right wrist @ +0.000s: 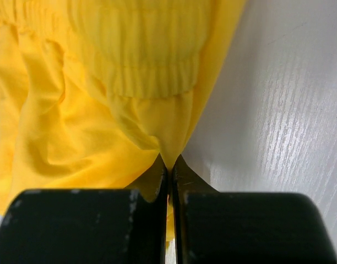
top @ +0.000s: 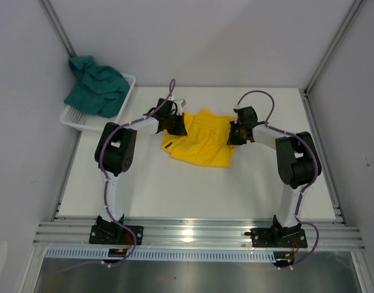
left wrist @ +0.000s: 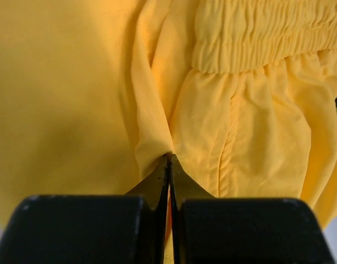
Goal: Fold and stack the shorts
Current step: Fold the shorts
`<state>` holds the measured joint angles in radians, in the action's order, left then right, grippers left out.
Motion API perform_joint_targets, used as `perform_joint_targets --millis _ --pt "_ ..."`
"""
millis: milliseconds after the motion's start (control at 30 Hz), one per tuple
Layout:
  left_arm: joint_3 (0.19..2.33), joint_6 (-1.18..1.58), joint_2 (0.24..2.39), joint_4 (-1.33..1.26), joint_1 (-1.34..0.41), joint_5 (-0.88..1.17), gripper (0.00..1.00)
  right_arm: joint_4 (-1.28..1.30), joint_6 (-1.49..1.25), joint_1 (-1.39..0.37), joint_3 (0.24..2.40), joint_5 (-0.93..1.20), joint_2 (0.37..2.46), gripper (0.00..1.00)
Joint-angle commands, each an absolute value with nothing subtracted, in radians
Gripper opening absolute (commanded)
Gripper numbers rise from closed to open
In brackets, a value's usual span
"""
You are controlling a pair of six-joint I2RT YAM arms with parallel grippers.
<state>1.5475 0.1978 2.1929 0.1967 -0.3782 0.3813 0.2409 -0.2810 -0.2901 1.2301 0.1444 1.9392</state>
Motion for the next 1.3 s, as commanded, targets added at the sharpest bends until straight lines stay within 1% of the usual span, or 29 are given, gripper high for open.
perform_joint_targets --millis 0,100,267,300,333,367,400,433,467,500,533,600,633,667,700,800,833,933,1000,1033,1133,1267 --pt "1.404 0.285 2.068 0.112 -0.33 0.341 0.0 0.256 -0.284 -0.276 1.201 0.121 1.956 0.0" --pt "1.359 0.308 2.011 0.098 -0.324 0.264 0.0 0.255 -0.285 -0.276 1.198 0.126 1.947 0.0" --pt "1.237 0.364 1.904 0.015 -0.319 0.221 0.0 0.238 -0.29 -0.268 1.183 0.14 1.921 0.0" --pt "1.229 0.364 1.895 0.006 -0.319 0.225 0.0 0.233 -0.293 -0.267 1.174 0.156 1.916 0.02" --pt "1.229 0.357 1.891 0.006 -0.319 0.248 0.0 0.216 -0.299 -0.265 1.169 0.166 1.911 0.07" --pt "1.248 0.356 1.894 0.014 -0.319 0.262 0.02 0.209 -0.302 -0.262 1.161 0.173 1.907 0.17" --pt "1.256 0.356 1.902 0.02 -0.321 0.277 0.1 0.193 -0.307 -0.256 1.149 0.19 1.895 0.19" --pt "1.262 0.354 1.907 0.023 -0.321 0.308 0.24 0.186 -0.311 -0.253 1.141 0.196 1.888 0.21" --pt "1.273 0.354 1.91 0.015 -0.321 0.322 0.29 0.178 -0.314 -0.25 1.134 0.213 1.881 0.25" --pt "1.278 0.353 1.913 0.012 -0.325 0.336 0.33 0.161 -0.318 -0.242 1.121 0.222 1.872 0.26" --pt "1.287 0.35 1.916 0.012 -0.328 0.348 0.4 0.157 -0.322 -0.239 1.117 0.23 1.868 0.26" --pt "1.31 0.342 1.925 0.005 -0.342 0.38 0.44 0.146 -0.322 -0.233 1.112 0.256 1.864 0.27" --pt "1.321 0.325 1.93 0.009 -0.348 0.388 0.49 0.143 -0.325 -0.232 1.109 0.261 1.865 0.27" --pt "1.334 0.313 1.94 0.017 -0.354 0.397 0.51 0.141 -0.327 -0.232 1.109 0.27 1.865 0.28" --pt "1.38 0.29 1.96 0.049 -0.368 0.397 0.55 0.137 -0.327 -0.23 1.108 0.275 1.868 0.29" --pt "1.439 0.264 1.989 0.084 -0.383 0.405 0.6 0.126 -0.33 -0.23 1.103 0.293 1.867 0.38" --pt "1.446 0.262 2.008 0.083 -0.383 0.419 0.64 0.12 -0.331 -0.229 1.098 0.296 1.864 0.41" --pt "1.511 0.252 2.06 0.101 -0.385 0.469 0.67 0.097 -0.339 -0.219 1.082 0.317 1.852 0.44" --pt "1.561 0.235 2.092 0.127 -0.39 0.457 0.68 0.083 -0.344 -0.218 1.072 0.333 1.847 0.44" --pt "1.607 0.227 2.106 0.156 -0.391 0.451 0.68 0.078 -0.345 -0.216 1.069 0.34 1.844 0.44" --pt "1.655 0.215 2.17 0.184 -0.391 0.46 0.69 0.069 -0.348 -0.209 1.063 0.357 1.844 0.44" --pt "1.68 0.203 2.201 0.207 -0.393 0.454 0.68 0.046 -0.359 -0.201 1.049 0.382 1.842 0.44"
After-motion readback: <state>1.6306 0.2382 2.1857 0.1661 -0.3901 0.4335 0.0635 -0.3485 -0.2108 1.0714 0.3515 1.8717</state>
